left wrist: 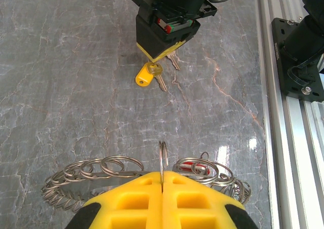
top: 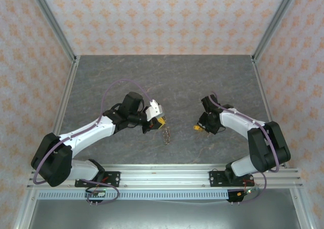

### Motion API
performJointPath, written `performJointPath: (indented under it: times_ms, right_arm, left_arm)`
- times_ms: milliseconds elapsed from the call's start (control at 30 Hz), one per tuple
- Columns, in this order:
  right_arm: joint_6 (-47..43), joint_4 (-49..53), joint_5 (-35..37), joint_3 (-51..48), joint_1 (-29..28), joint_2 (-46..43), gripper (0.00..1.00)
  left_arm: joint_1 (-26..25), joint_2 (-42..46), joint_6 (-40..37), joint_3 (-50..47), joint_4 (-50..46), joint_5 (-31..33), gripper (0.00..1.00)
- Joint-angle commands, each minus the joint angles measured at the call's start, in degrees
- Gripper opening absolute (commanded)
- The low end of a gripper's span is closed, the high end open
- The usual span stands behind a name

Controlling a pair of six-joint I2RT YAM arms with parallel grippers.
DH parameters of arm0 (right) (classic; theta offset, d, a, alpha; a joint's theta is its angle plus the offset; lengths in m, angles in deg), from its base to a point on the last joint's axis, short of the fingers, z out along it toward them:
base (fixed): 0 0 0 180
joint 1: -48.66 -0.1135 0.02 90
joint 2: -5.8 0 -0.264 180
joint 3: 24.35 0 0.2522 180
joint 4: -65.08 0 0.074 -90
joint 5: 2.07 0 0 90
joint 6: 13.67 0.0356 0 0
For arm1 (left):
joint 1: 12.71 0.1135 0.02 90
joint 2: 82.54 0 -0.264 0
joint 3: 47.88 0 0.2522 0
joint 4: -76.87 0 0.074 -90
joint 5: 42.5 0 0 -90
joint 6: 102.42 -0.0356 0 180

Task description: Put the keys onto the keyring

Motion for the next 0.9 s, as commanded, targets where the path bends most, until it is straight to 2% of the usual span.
performJointPath:
  times_ms: [0, 500, 867]
  right_arm:
    - [-0.30, 1.25, 1.25, 1.21, -0.43, 0.47, 0.11]
    - [-0.92, 0.55, 2.40, 0.94, -0.41, 0.58, 0.13]
    - [-1.39, 0.15, 2.32, 1.23, -0.43, 1.10, 0.09]
  left_arm:
    - [-0.21, -0.29, -0.81, 2.31, -0.31, -1.03, 0.00]
    - [-0.21, -0.33, -0.91, 2.35, -0.76, -1.10, 0.00]
    - [-0.22, -0.62, -0.95, 2.51, -0.95, -1.25, 0.00]
